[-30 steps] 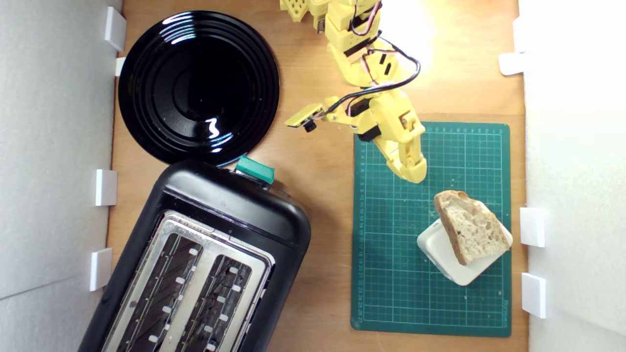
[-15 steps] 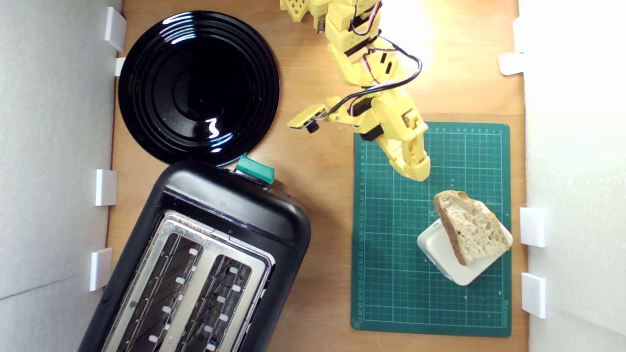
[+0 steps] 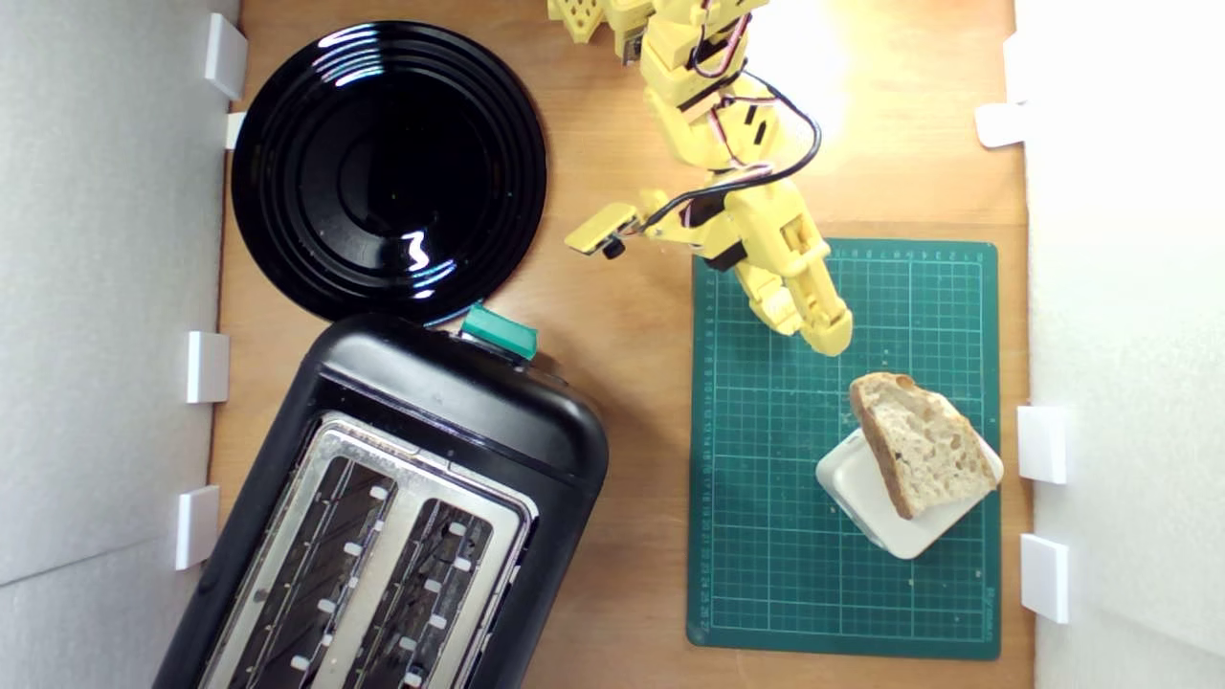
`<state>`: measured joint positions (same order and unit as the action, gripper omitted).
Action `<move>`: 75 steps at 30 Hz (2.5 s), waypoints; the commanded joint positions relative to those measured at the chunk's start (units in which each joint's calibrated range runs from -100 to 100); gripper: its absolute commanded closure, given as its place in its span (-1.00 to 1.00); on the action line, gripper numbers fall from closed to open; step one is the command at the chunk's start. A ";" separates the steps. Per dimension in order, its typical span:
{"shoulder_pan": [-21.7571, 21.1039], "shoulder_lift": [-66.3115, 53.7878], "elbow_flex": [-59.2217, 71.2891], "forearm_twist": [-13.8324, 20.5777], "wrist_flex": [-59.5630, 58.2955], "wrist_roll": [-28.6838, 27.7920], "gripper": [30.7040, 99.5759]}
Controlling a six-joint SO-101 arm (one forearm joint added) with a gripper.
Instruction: Pick bread and place in toaster
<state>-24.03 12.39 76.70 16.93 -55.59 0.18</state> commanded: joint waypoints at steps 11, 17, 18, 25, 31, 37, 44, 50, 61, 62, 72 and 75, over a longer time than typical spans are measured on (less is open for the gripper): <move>-0.55 -2.66 -2.30 0.57 -5.16 -0.36 -0.66; -0.39 -0.41 -2.39 0.57 -8.66 -0.42 -0.65; -0.47 0.01 -3.21 0.57 -8.74 -0.42 -0.65; -0.31 0.84 -4.30 0.66 -8.83 -0.42 -0.65; -0.55 3.08 -5.75 0.66 -9.34 -0.36 -0.65; -0.31 9.41 -9.84 0.66 -13.01 0.11 -0.64; -0.55 10.41 -13.47 0.30 -12.84 -0.31 -0.64; -1.11 10.41 -13.74 -0.06 -12.84 -0.36 -0.64; -1.84 15.98 -19.64 -0.24 -12.75 -0.36 -0.64; -1.92 16.23 -20.28 -0.24 -12.75 -0.36 -0.64; -3.53 16.65 -23.00 -0.33 -12.75 -0.36 -0.64; -3.85 18.06 -23.91 -1.15 -12.75 -0.36 -0.64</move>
<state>-27.05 30.79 55.25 17.10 -66.61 0.03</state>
